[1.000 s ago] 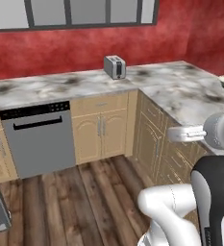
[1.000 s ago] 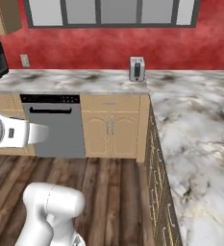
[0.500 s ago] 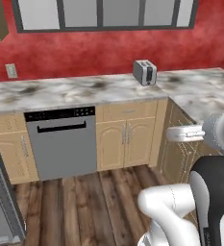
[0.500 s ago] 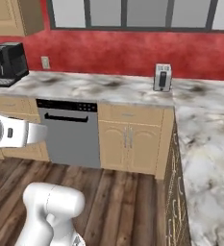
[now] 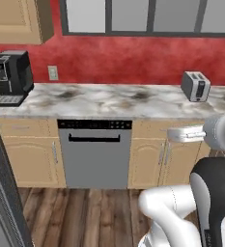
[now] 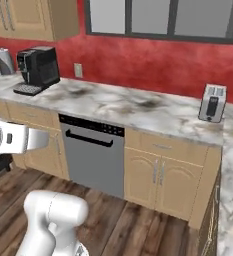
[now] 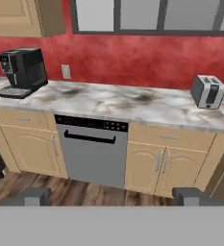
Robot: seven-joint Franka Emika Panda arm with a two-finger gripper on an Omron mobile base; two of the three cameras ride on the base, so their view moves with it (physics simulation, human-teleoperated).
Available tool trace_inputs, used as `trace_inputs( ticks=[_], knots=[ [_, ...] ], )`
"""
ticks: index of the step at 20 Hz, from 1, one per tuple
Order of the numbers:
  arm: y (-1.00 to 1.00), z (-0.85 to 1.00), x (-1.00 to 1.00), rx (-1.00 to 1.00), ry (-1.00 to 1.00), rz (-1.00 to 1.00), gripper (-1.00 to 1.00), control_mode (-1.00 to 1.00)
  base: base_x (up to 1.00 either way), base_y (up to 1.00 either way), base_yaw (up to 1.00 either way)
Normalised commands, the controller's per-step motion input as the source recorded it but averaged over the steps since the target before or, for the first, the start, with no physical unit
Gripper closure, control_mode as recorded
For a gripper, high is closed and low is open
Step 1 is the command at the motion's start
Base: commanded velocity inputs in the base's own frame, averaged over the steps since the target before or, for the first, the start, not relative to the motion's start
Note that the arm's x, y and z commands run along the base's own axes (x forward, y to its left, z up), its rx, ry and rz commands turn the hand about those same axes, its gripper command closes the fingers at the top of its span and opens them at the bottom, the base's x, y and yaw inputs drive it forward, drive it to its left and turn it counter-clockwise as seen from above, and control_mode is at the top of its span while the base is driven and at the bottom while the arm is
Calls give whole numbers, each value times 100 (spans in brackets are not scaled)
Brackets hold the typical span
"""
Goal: There is a bowl on the dining counter. Grab a lemon wedge from the fridge and place it in the bowl. Then get the liquor bottle and glass cup from the cabinet and place them next to the bowl.
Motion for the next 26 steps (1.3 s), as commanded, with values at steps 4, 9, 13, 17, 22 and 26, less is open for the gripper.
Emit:
trace_inputs(
  ticks=[4, 9, 13, 17, 22, 26],
  knots=[
    [0, 0, 0, 0, 0, 0, -100, 100, 99, 0, 45],
    [0, 0, 0, 0, 0, 0, -100, 100, 93, 0, 49],
    [0, 0, 0, 0, 0, 0, -100, 100, 87, 0, 53],
    [0, 0, 0, 0, 0, 0, -100, 100, 75, 3, 58],
    [0, 0, 0, 0, 0, 0, -100, 100, 64, 10, 52],
    [0, 0, 0, 0, 0, 0, -100, 100, 65, 19, 36]
  ],
)
